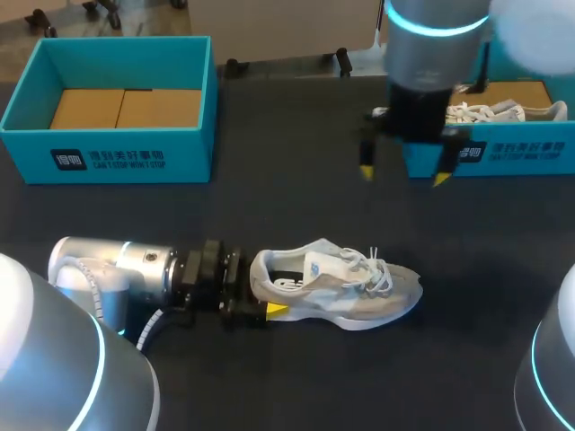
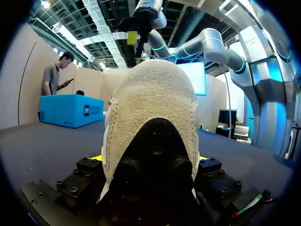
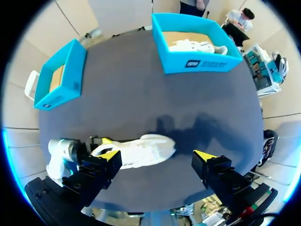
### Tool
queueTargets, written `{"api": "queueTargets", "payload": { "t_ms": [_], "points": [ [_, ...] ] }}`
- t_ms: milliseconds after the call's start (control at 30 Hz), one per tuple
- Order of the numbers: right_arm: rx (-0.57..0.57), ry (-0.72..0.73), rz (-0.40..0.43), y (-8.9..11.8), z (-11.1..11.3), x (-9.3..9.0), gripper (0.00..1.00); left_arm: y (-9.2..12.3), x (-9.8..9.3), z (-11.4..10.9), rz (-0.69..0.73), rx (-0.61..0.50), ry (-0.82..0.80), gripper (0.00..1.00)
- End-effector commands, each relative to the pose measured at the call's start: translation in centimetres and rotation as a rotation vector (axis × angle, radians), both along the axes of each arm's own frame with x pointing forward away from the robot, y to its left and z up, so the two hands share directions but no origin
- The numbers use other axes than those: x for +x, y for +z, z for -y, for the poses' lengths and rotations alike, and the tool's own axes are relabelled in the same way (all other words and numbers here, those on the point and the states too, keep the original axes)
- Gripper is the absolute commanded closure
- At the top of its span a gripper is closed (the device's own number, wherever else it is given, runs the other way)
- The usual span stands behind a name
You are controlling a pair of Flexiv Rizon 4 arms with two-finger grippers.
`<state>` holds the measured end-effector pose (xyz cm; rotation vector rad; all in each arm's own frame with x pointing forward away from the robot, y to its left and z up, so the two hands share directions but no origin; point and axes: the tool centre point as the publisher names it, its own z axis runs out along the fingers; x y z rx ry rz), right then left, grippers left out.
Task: Take the shoe out of the shoebox, open the shoe tongue, remove and reinsert the insole, then place the shoe into the shoebox
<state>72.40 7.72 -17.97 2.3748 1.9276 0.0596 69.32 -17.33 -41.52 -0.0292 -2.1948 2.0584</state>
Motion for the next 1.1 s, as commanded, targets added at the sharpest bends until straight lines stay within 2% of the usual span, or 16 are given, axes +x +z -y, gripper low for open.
{"api": "queueTargets", "payload": {
  "t_ms": [33, 400, 567, 667, 733, 800, 1100],
  "points": [
    [0.016, -0.007, -0.012, -1.2, -1.8, 0.3, 0.00, 0.0, -0.1, 0.0, 0.000, 0.000, 0.003, 1.00],
    [0.016, -0.007, -0.012, -1.2, -1.8, 0.3, 0.00, 0.0, -0.1, 0.0, 0.000, 0.000, 0.003, 1.00],
    [-0.044, -0.034, 0.022, -2.4, -6.4, -1.2, 0.00, 0.0, -0.1, 0.0, 0.000, 0.000, 0.003, 1.00],
    [-0.042, -0.023, 0.044, -3.5, -8.7, -2.2, 0.00, 0.0, -0.1, 0.0, 0.000, 0.000, 0.003, 1.00],
    [-0.054, -0.027, 0.024, -4.3, -9.8, -2.8, 0.00, 0.0, -0.1, 0.0, 0.000, 0.000, 0.003, 1.00],
    [-0.039, -0.028, 0.015, -4.9, -10.6, -3.2, 0.00, 0.0, -0.1, 0.0, 0.000, 0.000, 0.003, 1.00],
    [-0.039, -0.028, 0.015, -4.9, -10.6, -3.2, 0.00, 0.0, -0.1, 0.0, 0.000, 0.000, 0.003, 1.00]
  ]
}}
